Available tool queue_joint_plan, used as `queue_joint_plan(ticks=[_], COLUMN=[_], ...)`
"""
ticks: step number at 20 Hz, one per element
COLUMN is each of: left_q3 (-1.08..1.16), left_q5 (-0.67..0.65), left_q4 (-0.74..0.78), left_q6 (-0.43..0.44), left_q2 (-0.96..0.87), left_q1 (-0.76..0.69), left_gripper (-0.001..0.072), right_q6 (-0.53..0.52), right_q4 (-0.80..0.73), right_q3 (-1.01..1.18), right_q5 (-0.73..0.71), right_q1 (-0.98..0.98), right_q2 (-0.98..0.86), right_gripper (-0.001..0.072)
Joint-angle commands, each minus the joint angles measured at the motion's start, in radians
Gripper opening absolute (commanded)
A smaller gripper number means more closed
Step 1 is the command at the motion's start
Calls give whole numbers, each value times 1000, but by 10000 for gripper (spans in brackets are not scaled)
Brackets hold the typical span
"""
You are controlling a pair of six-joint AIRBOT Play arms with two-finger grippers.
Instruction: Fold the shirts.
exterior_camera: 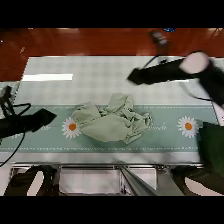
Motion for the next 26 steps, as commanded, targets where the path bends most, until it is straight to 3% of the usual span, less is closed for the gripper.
queue_joint_plan(ticks=[1,5,8,16,17,18,19,23,26], left_q3=[-116,-280,-296,-254,-233,-211,-190,-130,-124], left_q5=[-129,26,122,253,251,236,218,158,156], left_q4=[-239,-406,-597,-809,-817,-816,-816,-816,-815], left_q6=[154,259,393,580,581,607,636,641,642], left_q2=[-61,-173,-276,-587,-612,-626,-628,-627,-627], left_q1=[59,62,61,-89,-95,-95,-95,-95,-95], left_gripper=[507,508,508,506,440,87,19,19,19], right_q6=[-9,-76,-134,-189,-189,-181,-166,-96,-56], right_q4=[-13,61,138,171,165,158,161,179,238], right_q3=[-166,-560,-751,-850,-861,-877,-899,-939,-936], right_q5=[51,86,124,154,164,174,185,105,-77], right_q1=[-373,-655,-697,-694,-682,-661,-626,-420,-285], right_q2=[209,370,402,401,401,400,400,400,343], right_gripper=[405,405,405,404,404,404,405,404,404])
